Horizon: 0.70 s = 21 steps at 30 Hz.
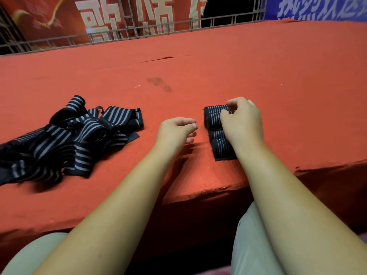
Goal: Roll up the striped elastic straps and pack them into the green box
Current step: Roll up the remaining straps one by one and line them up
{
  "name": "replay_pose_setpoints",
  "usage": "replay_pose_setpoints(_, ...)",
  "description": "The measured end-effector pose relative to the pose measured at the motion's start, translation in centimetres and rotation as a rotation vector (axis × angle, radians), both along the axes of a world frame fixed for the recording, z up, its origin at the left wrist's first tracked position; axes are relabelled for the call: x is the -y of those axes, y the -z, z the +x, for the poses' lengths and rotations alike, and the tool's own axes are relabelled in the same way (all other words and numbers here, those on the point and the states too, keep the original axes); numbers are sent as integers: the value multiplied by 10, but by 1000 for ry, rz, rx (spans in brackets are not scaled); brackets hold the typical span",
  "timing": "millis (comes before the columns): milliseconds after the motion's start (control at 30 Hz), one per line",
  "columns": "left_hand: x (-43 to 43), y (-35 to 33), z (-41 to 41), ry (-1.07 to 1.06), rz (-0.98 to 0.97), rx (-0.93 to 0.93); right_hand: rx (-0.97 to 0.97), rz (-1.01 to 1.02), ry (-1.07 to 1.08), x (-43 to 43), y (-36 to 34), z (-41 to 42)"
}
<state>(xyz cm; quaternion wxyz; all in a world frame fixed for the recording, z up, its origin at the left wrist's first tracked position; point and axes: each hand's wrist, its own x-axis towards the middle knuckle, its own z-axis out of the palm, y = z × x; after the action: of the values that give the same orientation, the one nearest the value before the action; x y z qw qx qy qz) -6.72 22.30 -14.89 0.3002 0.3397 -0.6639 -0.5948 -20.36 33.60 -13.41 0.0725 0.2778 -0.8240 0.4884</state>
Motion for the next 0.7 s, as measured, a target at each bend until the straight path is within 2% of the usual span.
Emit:
replay_pose_setpoints(267,24,-14,87,-91,-87,46,-53,-111,-233,41,0,64)
replay_pose_setpoints(500,53,-10,166,-257,-108,23,30,-2,-525,85,16,130)
replay_pose_setpoints(700,77,-10,224,-411,-151,-26,36,65,-660,116,22,166)
